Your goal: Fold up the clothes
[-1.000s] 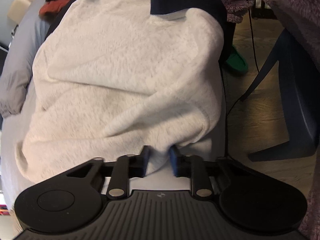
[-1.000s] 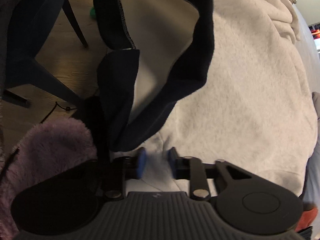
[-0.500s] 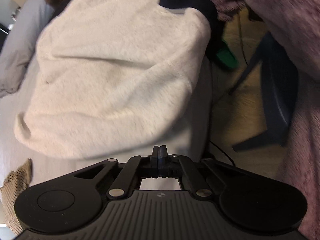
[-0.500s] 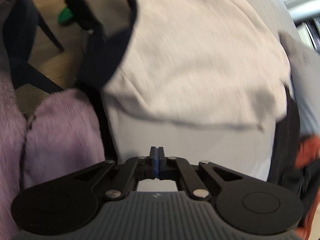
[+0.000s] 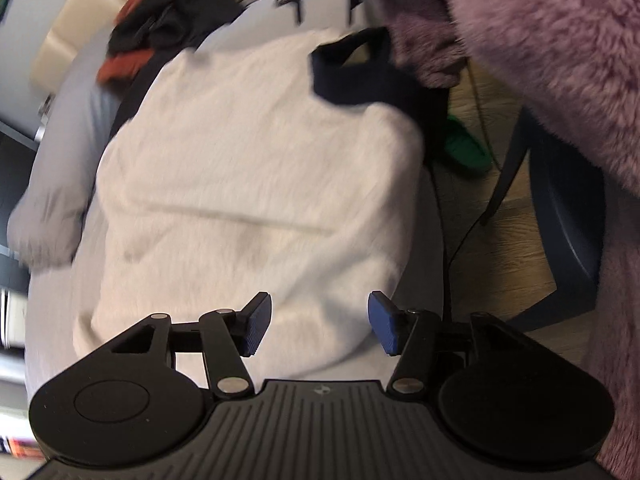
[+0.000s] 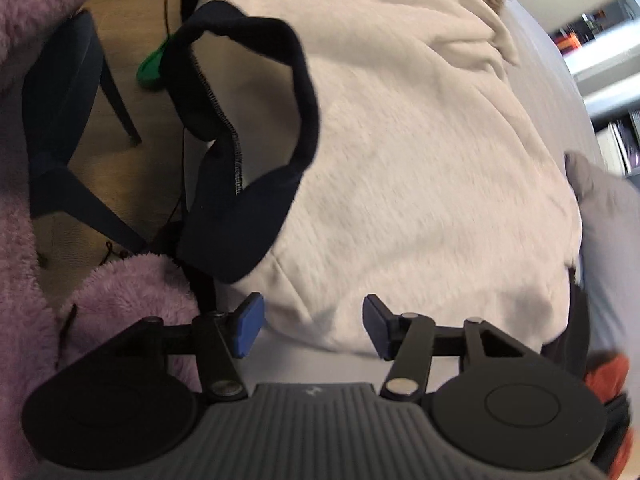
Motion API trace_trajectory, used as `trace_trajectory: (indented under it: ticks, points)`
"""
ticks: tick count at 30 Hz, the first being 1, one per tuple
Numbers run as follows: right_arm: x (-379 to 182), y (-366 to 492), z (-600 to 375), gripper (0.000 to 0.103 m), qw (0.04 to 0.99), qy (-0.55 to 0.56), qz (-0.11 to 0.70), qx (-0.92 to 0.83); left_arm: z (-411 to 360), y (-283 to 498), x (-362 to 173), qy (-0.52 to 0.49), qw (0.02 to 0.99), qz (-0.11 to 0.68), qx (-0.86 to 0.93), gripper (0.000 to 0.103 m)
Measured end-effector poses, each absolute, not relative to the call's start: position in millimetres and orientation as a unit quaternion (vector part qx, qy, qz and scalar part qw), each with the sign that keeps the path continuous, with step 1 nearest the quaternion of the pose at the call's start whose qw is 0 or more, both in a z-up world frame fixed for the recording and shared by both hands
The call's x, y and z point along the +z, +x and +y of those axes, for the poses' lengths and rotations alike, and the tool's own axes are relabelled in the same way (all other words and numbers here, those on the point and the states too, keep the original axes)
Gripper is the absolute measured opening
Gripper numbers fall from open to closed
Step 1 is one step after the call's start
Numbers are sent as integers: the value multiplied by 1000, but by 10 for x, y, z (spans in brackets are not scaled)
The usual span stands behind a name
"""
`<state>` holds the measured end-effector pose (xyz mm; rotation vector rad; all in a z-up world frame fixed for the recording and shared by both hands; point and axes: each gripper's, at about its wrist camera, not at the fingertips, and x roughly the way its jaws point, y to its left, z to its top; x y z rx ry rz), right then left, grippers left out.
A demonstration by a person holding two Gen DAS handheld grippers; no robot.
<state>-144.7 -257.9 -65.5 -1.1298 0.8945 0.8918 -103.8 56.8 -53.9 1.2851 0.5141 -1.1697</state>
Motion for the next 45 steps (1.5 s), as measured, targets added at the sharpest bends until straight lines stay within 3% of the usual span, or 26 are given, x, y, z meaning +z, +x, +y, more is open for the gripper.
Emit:
trace_trajectory:
  ticks: [4,6,7,8,9,17,22,24,26,27,28,29,34,36,40,44,45]
  points:
    - [-813,-1459,-2511,56,652,-511,389,404,413,-1202,-666,581,588,187,-531,52]
    - [-863,-1456,-2496,45,654,-508,391,402,325,-1206,-775,596,574,178,-532,52]
    - [-888,-1454,-2489,28,655,-507,393,401,286,-1198,-818,602,564,186,-533,44]
    - [-913,-1452,-2482,19,655,-505,394,400,248,-1190,-861,608,554,194,-535,24]
    - [-937,-1451,-2474,19,656,-504,396,399,227,-1190,-887,612,547,200,-535,17]
    - [-887,-1476,-2570,9,689,-482,389,375,433,-1350,-766,607,575,189,-515,5]
    - [-879,-1472,-2599,9,688,-482,391,376,419,-1355,-786,596,587,210,-507,7]
    - [-887,-1476,-2597,9,687,-483,391,377,383,-1324,-739,574,602,221,-510,18]
    - [-897,-1494,-2600,16,688,-486,386,377,339,-1299,-671,549,615,232,-516,51]
    - [-903,-1505,-2602,23,688,-487,383,376,314,-1294,-651,542,619,232,-519,56]
    - [-905,-1517,-2605,48,690,-490,378,375,287,-1304,-654,547,617,222,-520,56]
    - [-902,-1519,-2617,58,693,-490,372,375,260,-1314,-668,554,615,214,-519,56]
    - [-973,-1514,-2608,56,685,-502,362,384,148,-1280,-830,564,611,229,-506,55]
    - [-1043,-1501,-2590,56,679,-511,360,385,125,-1255,-877,561,614,238,-501,50]
    - [-1219,-1533,-2552,45,659,-535,358,389,64,-1172,-955,558,625,259,-481,29]
    - [-1220,-1630,-2533,8,652,-554,341,390,44,-1093,-938,541,648,270,-463,10]
    - [-1190,-1640,-2530,8,657,-557,336,383,51,-1082,-903,536,655,271,-459,9]
